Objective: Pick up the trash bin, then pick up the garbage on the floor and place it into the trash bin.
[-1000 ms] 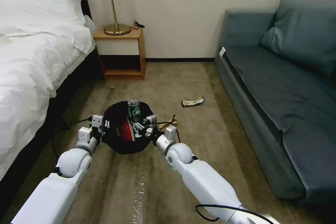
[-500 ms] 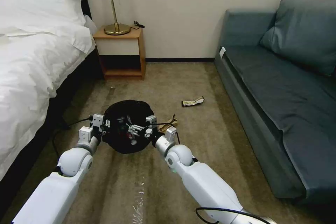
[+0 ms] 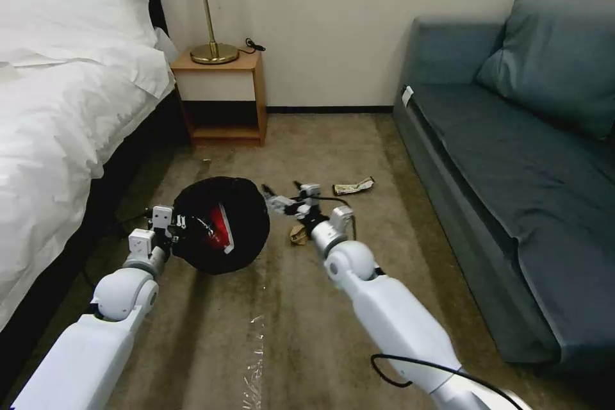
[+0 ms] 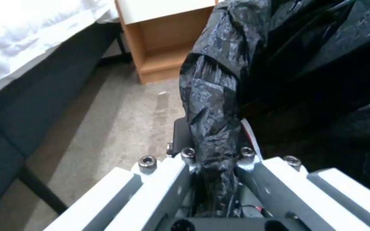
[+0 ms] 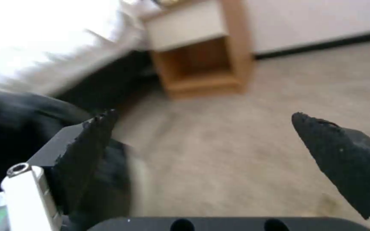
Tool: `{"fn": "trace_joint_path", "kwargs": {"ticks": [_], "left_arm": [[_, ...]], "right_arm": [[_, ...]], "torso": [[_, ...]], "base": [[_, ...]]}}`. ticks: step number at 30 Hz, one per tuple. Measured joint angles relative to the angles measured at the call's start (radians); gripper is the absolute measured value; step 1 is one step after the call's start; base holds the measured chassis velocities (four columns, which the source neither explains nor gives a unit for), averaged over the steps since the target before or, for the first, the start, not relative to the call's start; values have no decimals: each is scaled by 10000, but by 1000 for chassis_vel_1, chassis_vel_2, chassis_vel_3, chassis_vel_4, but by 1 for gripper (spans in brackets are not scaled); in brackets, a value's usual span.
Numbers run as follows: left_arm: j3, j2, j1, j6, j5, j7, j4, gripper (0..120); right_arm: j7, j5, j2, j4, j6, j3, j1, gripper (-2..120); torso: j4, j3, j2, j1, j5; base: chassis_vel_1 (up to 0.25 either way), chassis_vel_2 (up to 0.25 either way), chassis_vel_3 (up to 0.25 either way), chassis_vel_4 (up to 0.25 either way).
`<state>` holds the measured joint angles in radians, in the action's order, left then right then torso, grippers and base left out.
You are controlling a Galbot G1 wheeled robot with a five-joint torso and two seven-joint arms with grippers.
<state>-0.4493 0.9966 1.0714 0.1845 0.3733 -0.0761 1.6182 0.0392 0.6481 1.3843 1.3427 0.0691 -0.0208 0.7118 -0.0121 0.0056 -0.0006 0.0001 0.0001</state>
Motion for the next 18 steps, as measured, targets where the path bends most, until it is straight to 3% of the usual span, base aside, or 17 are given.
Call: {"fn": "trace_joint_path", "kwargs": {"ticks": [7, 13, 18], "left_arm": [[-175, -87, -27, -2, 160, -116, -12, 1], [-286, -488, -38, 104, 540, -311, 141, 1], [-300, -690, 48, 137, 624, -356, 273, 1]], "right_arm": [[559, -139, -280, -418, 430, 405, 45, 100], [1579, -59, -698, -745, 1286, 983, 323, 100], [1669, 365, -1023, -898, 1544, 1203, 526, 100]], "torso": [[-2, 0, 0, 0, 1], [-1, 0, 0, 0, 1], [-1, -1, 0, 0, 1]], "base": [[0, 0, 0, 0], [0, 0, 0, 0], [0, 0, 0, 0]]}}
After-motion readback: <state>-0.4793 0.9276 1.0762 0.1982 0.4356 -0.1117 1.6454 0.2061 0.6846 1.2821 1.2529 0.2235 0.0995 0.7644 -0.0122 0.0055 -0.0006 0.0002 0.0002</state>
